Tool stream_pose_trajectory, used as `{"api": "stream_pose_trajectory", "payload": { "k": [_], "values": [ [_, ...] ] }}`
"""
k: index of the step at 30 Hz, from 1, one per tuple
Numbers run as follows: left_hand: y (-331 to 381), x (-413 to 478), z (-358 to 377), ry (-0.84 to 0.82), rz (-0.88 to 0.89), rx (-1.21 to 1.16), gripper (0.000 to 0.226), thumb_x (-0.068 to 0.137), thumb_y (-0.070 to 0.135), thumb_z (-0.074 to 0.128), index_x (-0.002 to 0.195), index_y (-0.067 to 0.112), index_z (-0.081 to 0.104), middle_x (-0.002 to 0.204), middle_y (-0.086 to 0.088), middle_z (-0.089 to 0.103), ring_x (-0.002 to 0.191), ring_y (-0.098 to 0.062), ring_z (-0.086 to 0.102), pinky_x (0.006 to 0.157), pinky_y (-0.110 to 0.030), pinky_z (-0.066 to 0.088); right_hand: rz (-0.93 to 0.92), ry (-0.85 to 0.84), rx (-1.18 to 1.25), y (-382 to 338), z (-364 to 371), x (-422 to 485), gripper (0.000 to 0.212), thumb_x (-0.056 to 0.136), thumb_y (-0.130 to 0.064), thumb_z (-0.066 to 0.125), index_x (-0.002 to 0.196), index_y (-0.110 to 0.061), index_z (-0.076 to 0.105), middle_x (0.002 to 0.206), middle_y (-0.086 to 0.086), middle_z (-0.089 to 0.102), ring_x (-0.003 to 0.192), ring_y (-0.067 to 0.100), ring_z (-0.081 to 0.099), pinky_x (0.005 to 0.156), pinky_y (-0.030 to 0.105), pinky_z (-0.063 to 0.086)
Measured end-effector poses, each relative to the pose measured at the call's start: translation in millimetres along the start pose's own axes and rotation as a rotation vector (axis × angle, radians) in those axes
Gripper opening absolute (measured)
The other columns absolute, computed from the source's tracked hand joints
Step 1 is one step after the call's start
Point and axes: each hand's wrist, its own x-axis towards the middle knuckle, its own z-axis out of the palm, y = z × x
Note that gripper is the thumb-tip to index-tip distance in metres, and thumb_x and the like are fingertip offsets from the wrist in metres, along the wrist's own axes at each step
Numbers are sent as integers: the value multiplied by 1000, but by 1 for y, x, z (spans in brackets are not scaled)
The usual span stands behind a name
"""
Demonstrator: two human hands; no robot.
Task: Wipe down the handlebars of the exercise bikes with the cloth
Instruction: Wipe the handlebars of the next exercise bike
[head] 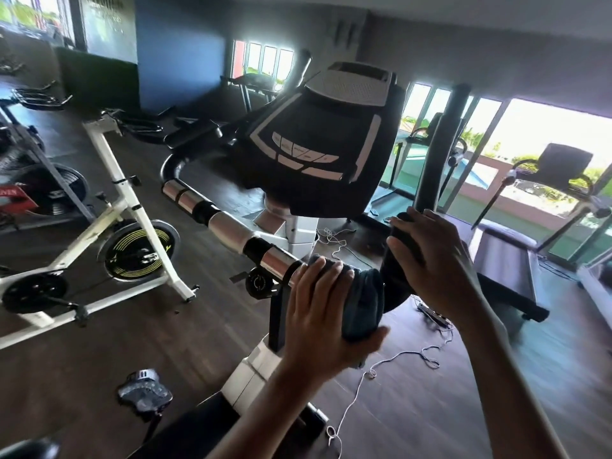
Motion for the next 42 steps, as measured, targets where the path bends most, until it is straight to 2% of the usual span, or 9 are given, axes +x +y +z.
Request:
{"api": "stream_pose_trajectory", "payload": {
  "k": [9,15,21,26,30,33,36,40,42],
  "values": [
    [-35,35,-19,-42,11,-180,48,72,33,75,112,14,55,107,-12,68,110,-26,58,103,-34,46,-13,42,25,5,5,1,56,89,-59,34,127,-28,60,142,-3,52,138,19,37,112,45,32],
    [-70,36,-33,-178,-10,-121,50,78,39,72,113,3,67,116,-12,64,117,-28,56,102,-42,47,-9,37,40,7,6,2,55,89,-61,34,129,-31,59,143,-7,50,139,17,36,112,47,31],
    [-63,15,-28,-128,-65,-144,61,90,55,53,129,8,55,133,-11,55,135,-32,42,114,-43,34,2,41,28,5,6,2,58,87,-63,36,127,-29,60,142,-7,51,137,18,37,111,49,33],
    [-57,43,-23,-165,-139,-65,40,88,47,56,101,12,73,108,-5,68,112,-27,60,98,-42,48,27,49,21,3,6,2,62,84,-65,37,127,-27,60,142,-4,51,138,20,36,110,50,33],
    [-94,73,-39,-447,-178,-68,41,85,54,51,98,22,72,102,7,70,100,-19,61,85,-41,53,37,41,35,2,6,2,62,83,-65,38,128,-28,59,143,-5,50,139,18,34,111,52,32],
    [-93,43,-38,-291,-17,-21,38,87,43,57,107,14,71,112,-2,69,112,-28,58,97,-47,49,45,51,47,1,6,0,61,83,-65,39,127,-28,60,142,-6,51,139,17,34,111,52,32],
    [-76,26,-31,-131,-12,-19,38,87,36,59,106,6,72,114,-9,68,116,-35,56,106,-45,42,41,59,44,1,7,2,60,83,-63,41,126,-27,60,141,-6,52,138,18,35,110,53,33],
    [-93,68,-42,-387,-61,-31,32,78,49,60,92,22,72,94,7,70,93,-20,62,81,-42,52,42,55,58,0,7,2,61,82,-63,41,127,-26,59,141,-5,52,138,19,34,110,54,32],
    [-90,76,-45,-488,-156,33,36,75,57,55,91,28,69,91,11,68,91,-14,59,80,-40,53,45,53,55,0,6,2,62,81,-63,41,127,-26,60,142,-4,52,138,19,34,110,54,32]
  ]
}}
